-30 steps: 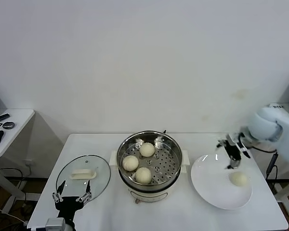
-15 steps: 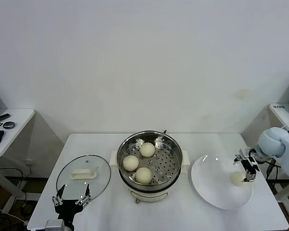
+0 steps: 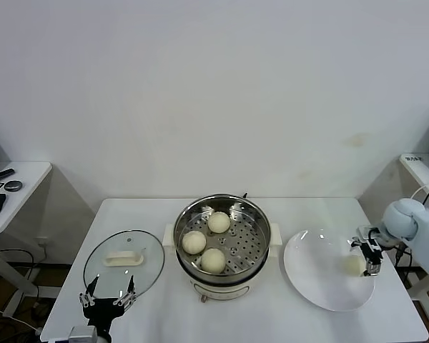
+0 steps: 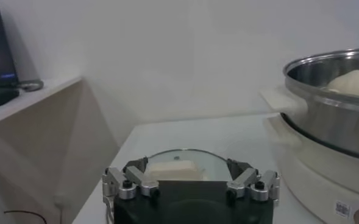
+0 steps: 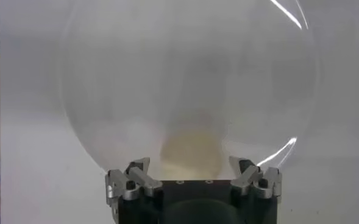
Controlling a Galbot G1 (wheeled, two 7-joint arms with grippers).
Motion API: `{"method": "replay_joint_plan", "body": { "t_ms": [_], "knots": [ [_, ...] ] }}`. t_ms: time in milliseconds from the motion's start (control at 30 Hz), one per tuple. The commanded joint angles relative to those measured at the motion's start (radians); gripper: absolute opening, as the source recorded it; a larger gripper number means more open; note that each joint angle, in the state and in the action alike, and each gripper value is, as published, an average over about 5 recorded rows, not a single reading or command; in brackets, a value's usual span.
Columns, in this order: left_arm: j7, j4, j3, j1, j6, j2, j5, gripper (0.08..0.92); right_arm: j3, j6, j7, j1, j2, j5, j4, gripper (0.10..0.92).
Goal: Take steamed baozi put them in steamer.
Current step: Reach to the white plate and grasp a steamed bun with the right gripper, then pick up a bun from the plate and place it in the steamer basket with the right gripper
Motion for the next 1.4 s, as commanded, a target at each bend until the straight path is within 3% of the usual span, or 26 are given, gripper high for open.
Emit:
{"method": "replay_joint_plan", "body": {
  "t_ms": [33, 900, 1000, 1267, 1400],
  "knots": [
    [-0.001, 0.011, -0.002, -0.001, 0.001, 0.000, -0.003, 0.823, 0.028, 0.012, 0.008, -0.029, 0.025, -0.038, -0.044, 0.823],
    [-0.005, 0.019, 0.002, -0.005, 0.000, 0.000, -0.003, 0.823, 0.004, -0.007, 0.006, -0.017, 0.050, -0.055, -0.046, 0.821],
    [-0.006, 0.020, 0.002, -0.006, 0.000, 0.000, -0.003, 0.823, 0.004, -0.009, 0.006, -0.014, 0.051, -0.053, -0.048, 0.781],
    [-0.008, 0.029, 0.002, -0.009, -0.002, 0.001, -0.003, 0.823, 0.001, -0.020, -0.009, -0.003, 0.038, -0.045, -0.038, 0.582],
    [-0.010, 0.031, 0.006, -0.011, -0.002, 0.002, -0.003, 0.823, -0.015, -0.037, -0.024, 0.019, 0.018, -0.008, -0.016, 0.543]
  ]
}}
